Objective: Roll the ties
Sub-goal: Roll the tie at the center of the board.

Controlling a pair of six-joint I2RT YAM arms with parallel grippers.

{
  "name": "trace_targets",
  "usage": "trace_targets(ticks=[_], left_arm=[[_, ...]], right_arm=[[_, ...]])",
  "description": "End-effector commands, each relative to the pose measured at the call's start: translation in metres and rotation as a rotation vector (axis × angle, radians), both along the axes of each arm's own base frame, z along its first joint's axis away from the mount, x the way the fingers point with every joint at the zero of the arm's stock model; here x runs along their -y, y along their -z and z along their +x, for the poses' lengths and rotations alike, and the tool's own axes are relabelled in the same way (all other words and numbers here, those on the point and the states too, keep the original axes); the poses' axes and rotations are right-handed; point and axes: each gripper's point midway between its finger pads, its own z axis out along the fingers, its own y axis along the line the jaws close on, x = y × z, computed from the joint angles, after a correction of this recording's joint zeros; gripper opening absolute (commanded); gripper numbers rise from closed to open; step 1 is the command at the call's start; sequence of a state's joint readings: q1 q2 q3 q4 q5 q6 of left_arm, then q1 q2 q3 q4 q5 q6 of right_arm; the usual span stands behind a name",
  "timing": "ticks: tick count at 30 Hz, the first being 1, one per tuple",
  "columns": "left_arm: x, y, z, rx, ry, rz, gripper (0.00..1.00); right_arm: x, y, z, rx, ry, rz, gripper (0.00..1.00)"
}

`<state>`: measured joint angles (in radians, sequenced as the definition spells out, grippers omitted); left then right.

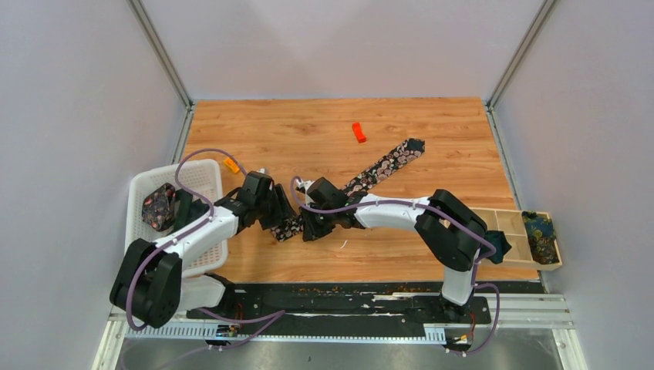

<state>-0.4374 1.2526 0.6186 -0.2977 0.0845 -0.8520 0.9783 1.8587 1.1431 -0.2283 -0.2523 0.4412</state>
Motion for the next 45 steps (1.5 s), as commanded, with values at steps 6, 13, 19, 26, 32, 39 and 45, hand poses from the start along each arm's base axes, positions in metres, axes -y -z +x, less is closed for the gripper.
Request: trace_targets(ticks=[6,13,19,26,32,39,45], left_arm=[[-0.037,-0.045,0.025,0.144,-0.051,0.108,0.64],[-0.074,-0.032,0.037,0.084,-0.086,0.236,0.57],[-0.079,-0.006,0.046,-0.016,-0.039,0.304,0.42],[-0.079,0.021,0.041,-0.121,0.035,0.345,0.33],[-0.069,0.041,0.025,-0.191,0.105,0.294,0.28],[-0.06,0.053,0.0,-0.247,0.16,0.23,0.23],[-0.049,0.052,-0.015,-0.27,0.171,0.151,0.19]], right_arm=[[-0.022,-0.03,-0.002,0.031,-0.011,0.114,0.17],[-0.034,-0.024,-0.01,0.027,-0.033,0.122,0.16],[-0.045,-0.009,-0.014,0.023,-0.049,0.113,0.16],[-0.053,0.013,-0.01,0.024,-0.048,0.092,0.15],[-0.06,0.02,0.002,0.057,-0.043,0.071,0.14],[-0.065,0.025,0.011,0.078,-0.043,0.04,0.13],[-0.068,0.027,0.013,0.078,-0.042,0.04,0.13]])
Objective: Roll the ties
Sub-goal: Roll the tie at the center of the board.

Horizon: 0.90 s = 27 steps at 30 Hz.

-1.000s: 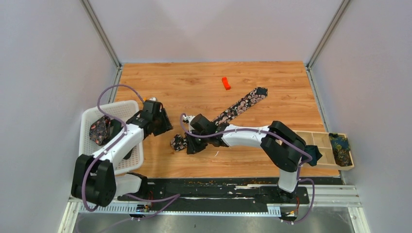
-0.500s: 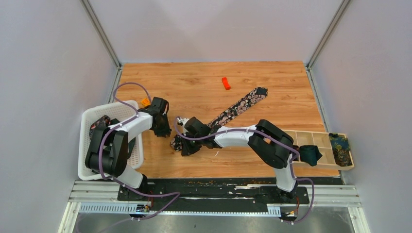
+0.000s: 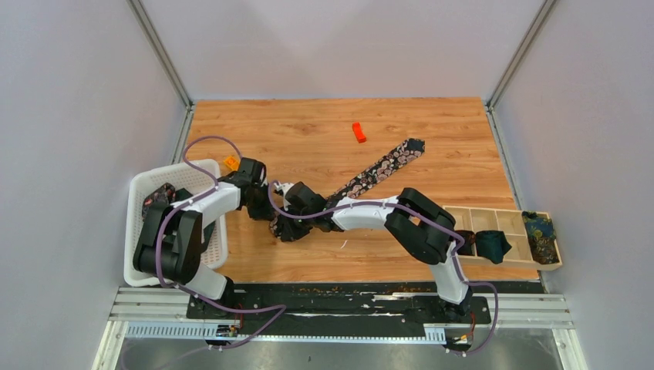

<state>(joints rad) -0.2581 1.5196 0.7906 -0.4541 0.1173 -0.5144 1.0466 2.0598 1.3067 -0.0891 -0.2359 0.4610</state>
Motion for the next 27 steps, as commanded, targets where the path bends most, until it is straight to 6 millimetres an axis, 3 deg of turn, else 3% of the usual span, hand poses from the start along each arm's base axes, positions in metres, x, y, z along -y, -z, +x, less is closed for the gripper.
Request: trace_targets(ticks=[1,11,16,19,27], left_arm=[[0.006,0.016,-0.037,-0.125,0.025,-0.053,0.18],[0.013,0.015,-0.049,-0.154,0.026,-0.102,0.13],[0.005,0.01,-0.042,-0.118,-0.003,-0.06,0.14],[-0.004,0.0,-0.03,-0.064,-0.029,-0.007,0.2],[-0.024,-0.04,-0.008,0.095,-0.109,0.078,0.47]], right_arm=[[0.0,0.012,0.006,0.027,0.004,-0.042,0.13],[-0.004,0.011,0.012,0.029,0.01,-0.034,0.12],[0.004,0.006,0.008,0.028,0.007,-0.037,0.12],[0.013,-0.006,0.001,0.035,-0.002,-0.027,0.13],[0.032,-0.048,-0.018,0.057,-0.086,0.004,0.15]])
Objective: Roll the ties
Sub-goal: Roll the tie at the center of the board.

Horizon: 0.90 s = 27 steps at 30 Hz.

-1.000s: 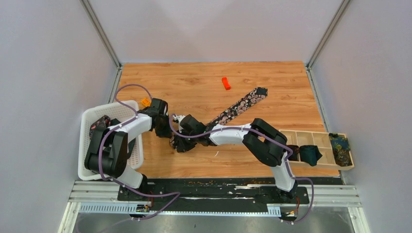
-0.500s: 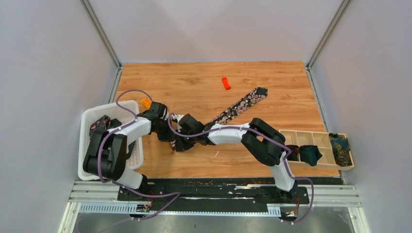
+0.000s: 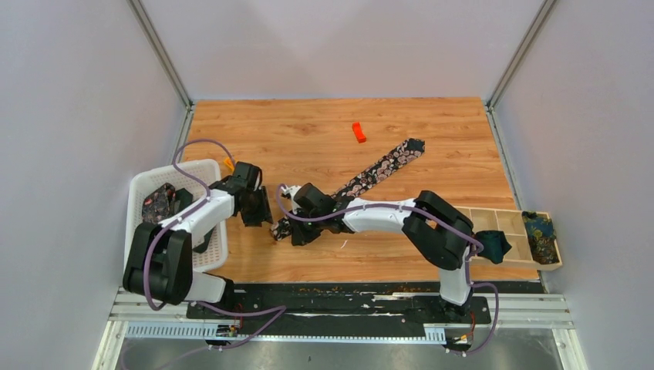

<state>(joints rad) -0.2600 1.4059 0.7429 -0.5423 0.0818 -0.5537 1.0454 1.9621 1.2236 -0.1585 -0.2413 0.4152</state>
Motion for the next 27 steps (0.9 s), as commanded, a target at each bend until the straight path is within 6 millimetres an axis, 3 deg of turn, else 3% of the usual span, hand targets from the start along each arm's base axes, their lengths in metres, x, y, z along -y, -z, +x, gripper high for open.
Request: trace_targets(ticks=[1,8,14,27], left_arm=[[-0.016,-0.036,0.018,0.139,-0.069,0.063,0.48],[-0.031,-0.064,0.013,0.271,-0.117,0.093,0.52],[-0.035,-0.063,-0.002,0.318,-0.122,0.075,0.55],[-0.006,-0.07,-0.014,0.404,-0.053,-0.116,0.55]], right_arm=[[0.003,-0.047,-0.003,0.062,-0.056,0.061,0.16],[-0.005,-0.076,0.011,0.098,-0.06,0.086,0.17],[-0.02,-0.093,0.033,0.106,-0.045,0.09,0.17],[-0.041,-0.072,0.053,0.057,-0.049,0.072,0.16]])
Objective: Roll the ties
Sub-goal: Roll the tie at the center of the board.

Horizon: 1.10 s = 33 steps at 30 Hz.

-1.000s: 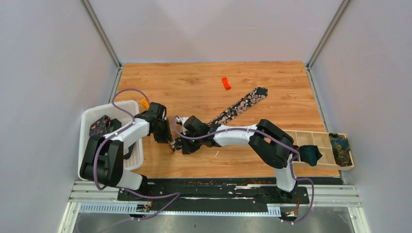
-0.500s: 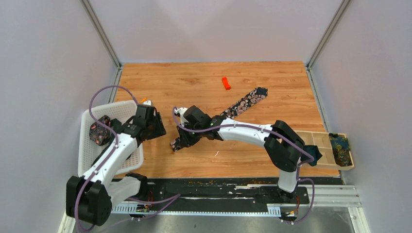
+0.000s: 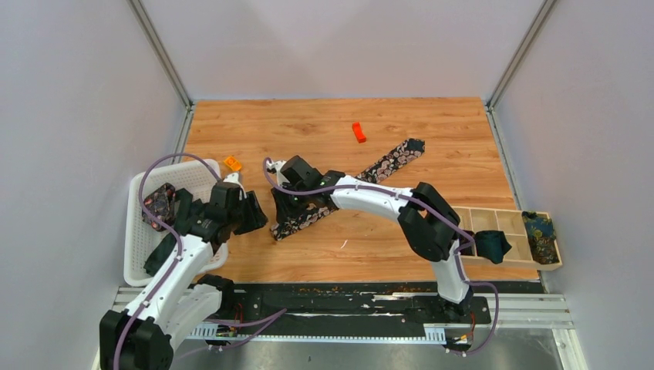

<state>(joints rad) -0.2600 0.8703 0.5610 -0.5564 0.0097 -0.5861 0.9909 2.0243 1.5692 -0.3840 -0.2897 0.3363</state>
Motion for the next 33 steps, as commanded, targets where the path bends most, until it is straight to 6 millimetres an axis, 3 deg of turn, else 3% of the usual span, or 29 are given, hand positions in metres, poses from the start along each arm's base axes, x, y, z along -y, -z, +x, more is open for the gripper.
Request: trace_targets(ticks=[1,8,17,21,29,33], left_arm=[[0.012,-0.01,0.007,0.067,0.024,-0.068,0.55],[0.017,-0.007,0.004,0.08,0.045,-0.098,0.54],[0.028,-0.008,0.004,0.11,0.089,-0.152,0.54],[0.028,-0.01,0.003,0.113,0.093,-0.153,0.53],[0.026,-0.006,0.0,0.108,0.089,-0.143,0.53],[0.025,-0.006,0.0,0.109,0.085,-0.143,0.53]], right_arm=[[-0.008,0.001,0.009,-0.002,-0.012,0.008,0.16],[0.002,0.016,0.022,-0.029,0.021,-0.008,0.16],[0.005,0.031,0.017,-0.087,0.013,0.017,0.15],[0.006,0.027,0.018,-0.075,0.01,0.024,0.17],[0.01,0.004,0.024,-0.009,0.006,0.04,0.36],[0.009,0.001,0.021,-0.013,-0.008,0.05,0.4]])
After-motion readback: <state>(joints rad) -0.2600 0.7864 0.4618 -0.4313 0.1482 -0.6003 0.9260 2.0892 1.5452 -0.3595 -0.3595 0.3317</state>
